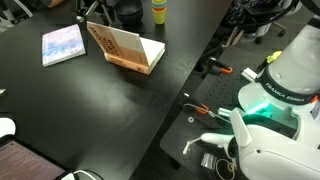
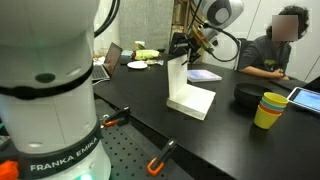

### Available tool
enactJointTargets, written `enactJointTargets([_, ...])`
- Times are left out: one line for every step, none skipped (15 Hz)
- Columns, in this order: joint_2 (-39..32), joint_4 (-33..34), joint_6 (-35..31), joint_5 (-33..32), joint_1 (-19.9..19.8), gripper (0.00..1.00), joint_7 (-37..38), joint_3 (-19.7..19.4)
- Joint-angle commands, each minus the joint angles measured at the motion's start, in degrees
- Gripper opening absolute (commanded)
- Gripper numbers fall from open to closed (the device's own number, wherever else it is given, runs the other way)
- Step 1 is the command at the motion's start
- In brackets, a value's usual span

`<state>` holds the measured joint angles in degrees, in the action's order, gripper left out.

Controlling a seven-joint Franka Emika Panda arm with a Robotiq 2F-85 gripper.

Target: Open the orange book then flip some pages.

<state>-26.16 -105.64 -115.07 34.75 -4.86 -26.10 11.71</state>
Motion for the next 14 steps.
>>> enactJointTargets([4.26,-2.35,-0.95,-2.59,4.31,1.0,2.96,-0.29])
enactJointTargets([4.57,-2.27,-0.8,-3.51,5.25,1.0,3.26,-0.18])
enactJointTargets([4.33,-2.03,-0.54,-3.99,5.95,1.0,3.51,-0.01])
enactJointTargets([4.33,-1.93,0.05,-3.48,6.22,1.0,3.6,0.27])
enactJointTargets([3.87,-1.86,0.37,-2.48,6.38,1.0,3.16,0.53])
enactJointTargets([3.77,-2.14,-0.74,-2.95,6.86,1.0,3.13,0.25])
enactJointTargets([3.49,-2.35,-1.14,-2.7,6.45,1.0,2.97,-0.26])
enactJointTargets([3.48,-2.9,-1.85,-3.23,6.27,1.0,3.74,-1.0])
enactJointTargets([3.51,-3.84,-1.78,-3.18,5.09,1.0,3.85,-2.16])
enactJointTargets([3.53,-4.57,-2.34,-3.72,4.51,1.0,3.78,-3.1])
enactJointTargets([4.06,-6.13,-3.34,-4.34,3.7,1.0,4.11,-4.51])
enactJointTargets([4.27,-7.26,-4.05,-4.57,2.78,1.0,4.34,-5.66])
enactJointTargets([4.39,-8.52,-4.97,-5.15,1.78,1.0,4.45,-6.83])
enactJointTargets([4.4,-9.69,-5.82,-5.52,0.85,1.0,4.83,-7.85])
